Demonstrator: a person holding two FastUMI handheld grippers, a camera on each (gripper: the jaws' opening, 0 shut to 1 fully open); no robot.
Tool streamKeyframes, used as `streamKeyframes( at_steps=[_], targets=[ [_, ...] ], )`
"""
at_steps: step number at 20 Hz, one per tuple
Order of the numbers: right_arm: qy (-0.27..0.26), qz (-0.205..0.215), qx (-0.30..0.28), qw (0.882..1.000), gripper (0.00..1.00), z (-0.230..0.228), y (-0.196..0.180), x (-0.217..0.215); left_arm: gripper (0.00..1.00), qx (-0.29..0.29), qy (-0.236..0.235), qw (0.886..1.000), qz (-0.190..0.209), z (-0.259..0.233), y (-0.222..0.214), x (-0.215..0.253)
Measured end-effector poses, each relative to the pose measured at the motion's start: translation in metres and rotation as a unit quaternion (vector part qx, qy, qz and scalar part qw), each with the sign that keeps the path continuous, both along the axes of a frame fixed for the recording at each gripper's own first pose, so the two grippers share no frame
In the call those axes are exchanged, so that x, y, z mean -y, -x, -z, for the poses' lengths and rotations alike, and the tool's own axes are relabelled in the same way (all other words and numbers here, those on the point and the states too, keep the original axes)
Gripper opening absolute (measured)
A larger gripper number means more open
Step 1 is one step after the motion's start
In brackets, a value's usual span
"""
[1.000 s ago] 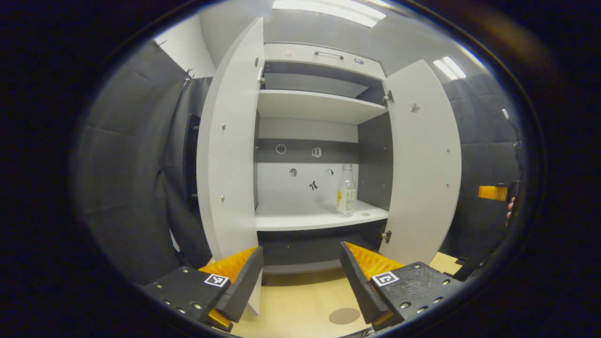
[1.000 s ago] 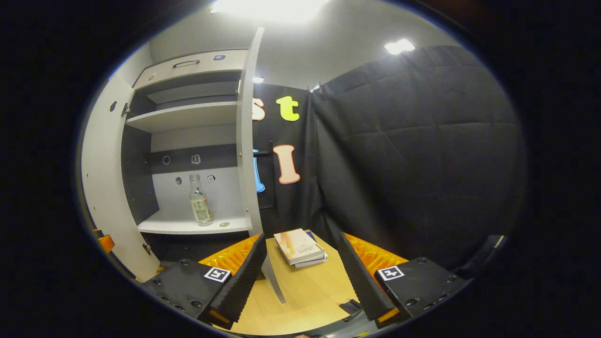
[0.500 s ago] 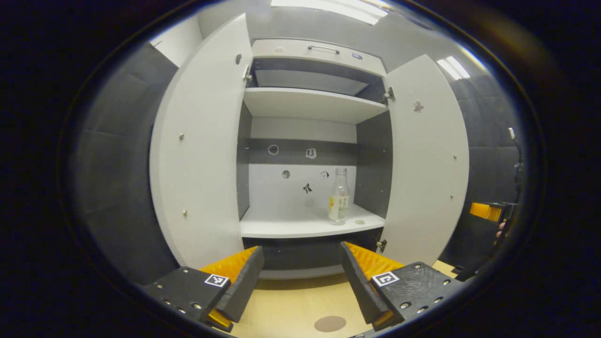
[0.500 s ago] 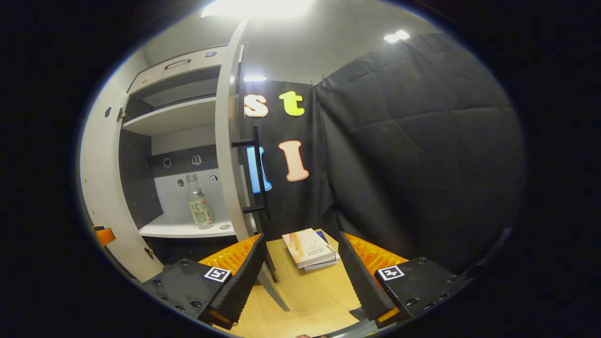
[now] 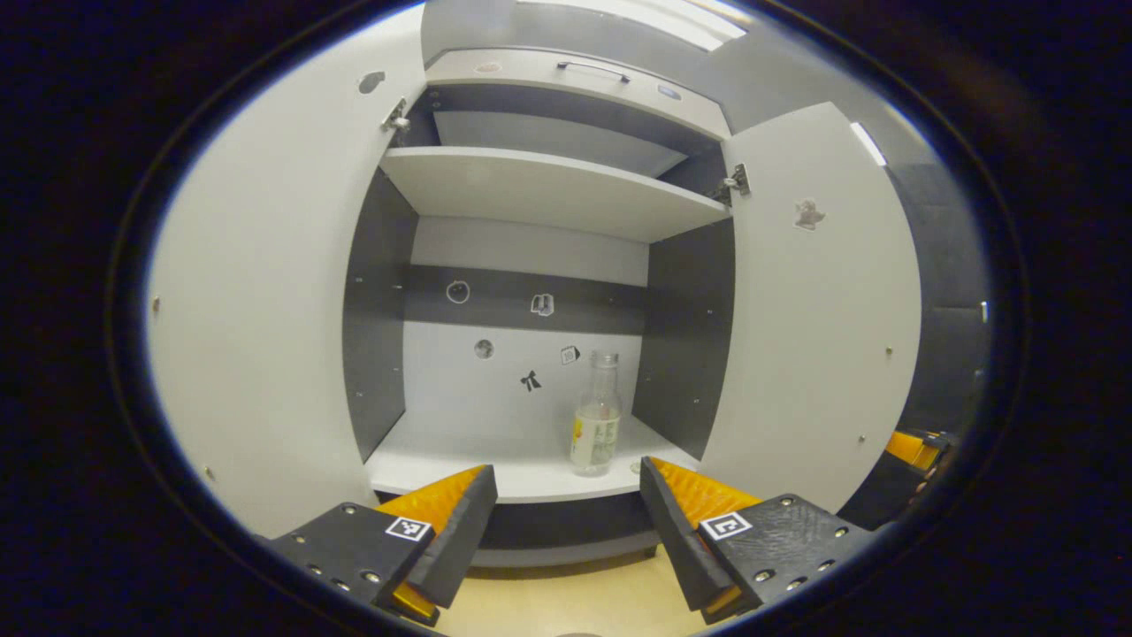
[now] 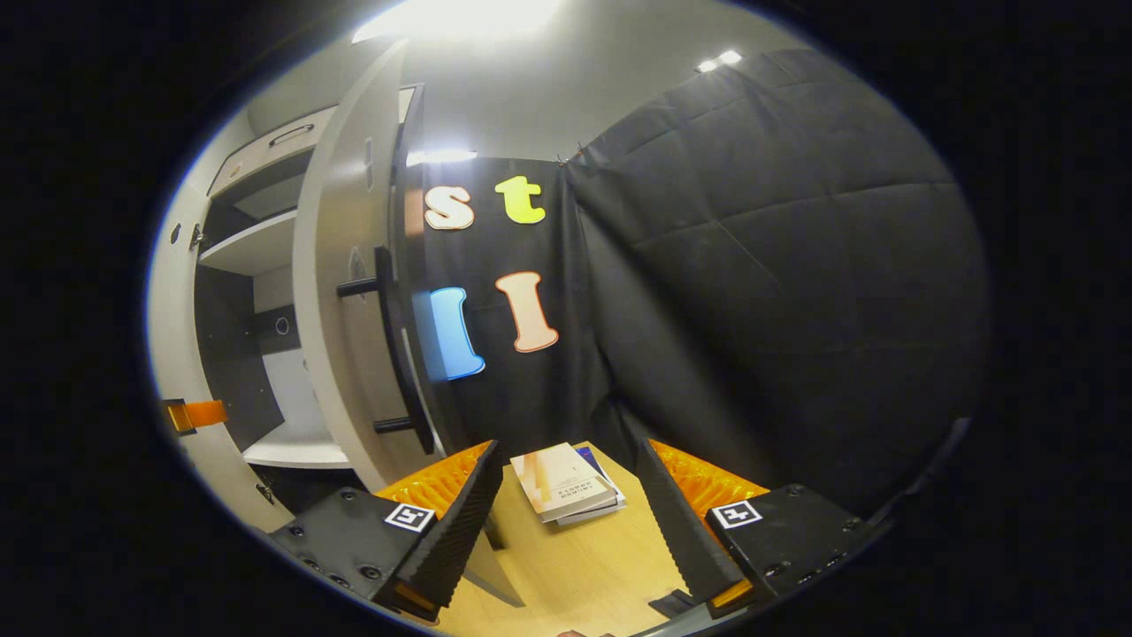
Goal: Grasp the bottle in the cabinet with the left hand and place it on the coaster, then close the right door with the right hand and the left door with the left hand.
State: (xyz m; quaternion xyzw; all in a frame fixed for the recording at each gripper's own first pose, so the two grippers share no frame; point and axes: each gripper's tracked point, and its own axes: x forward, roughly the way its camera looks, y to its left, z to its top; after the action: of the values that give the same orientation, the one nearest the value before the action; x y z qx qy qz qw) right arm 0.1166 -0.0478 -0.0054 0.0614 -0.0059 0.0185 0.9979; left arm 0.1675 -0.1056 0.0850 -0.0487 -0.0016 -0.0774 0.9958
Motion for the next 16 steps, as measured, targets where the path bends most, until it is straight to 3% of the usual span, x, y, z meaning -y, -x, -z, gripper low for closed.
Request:
streamKeyframes(
  at_steps=[10, 13, 15, 16],
  targets=[
    [-0.016, 0.062, 0.016, 0.998, 0.98, 0.005, 0.005, 0.039, 0.94, 0.017, -0.035, 0.999, 0.038, -0.034, -0.110, 0.040],
    [-0.023, 0.075, 0.020, 0.997, 0.98, 0.005, 0.007, 0.047, 0.94, 0.008, -0.023, 0.999, 0.046, -0.033, -0.133, 0.057],
    [-0.023, 0.077, 0.016, 0.997, 0.98, 0.007, 0.008, 0.048, 0.87, 0.011, -0.030, 0.999, 0.043, -0.030, -0.146, 0.061],
    [-0.018, 0.080, 0.014, 0.997, 0.98, 0.010, 0.011, 0.049, 0.94, 0.014, -0.045, 0.998, 0.036, -0.030, -0.153, 0.061]
  ],
)
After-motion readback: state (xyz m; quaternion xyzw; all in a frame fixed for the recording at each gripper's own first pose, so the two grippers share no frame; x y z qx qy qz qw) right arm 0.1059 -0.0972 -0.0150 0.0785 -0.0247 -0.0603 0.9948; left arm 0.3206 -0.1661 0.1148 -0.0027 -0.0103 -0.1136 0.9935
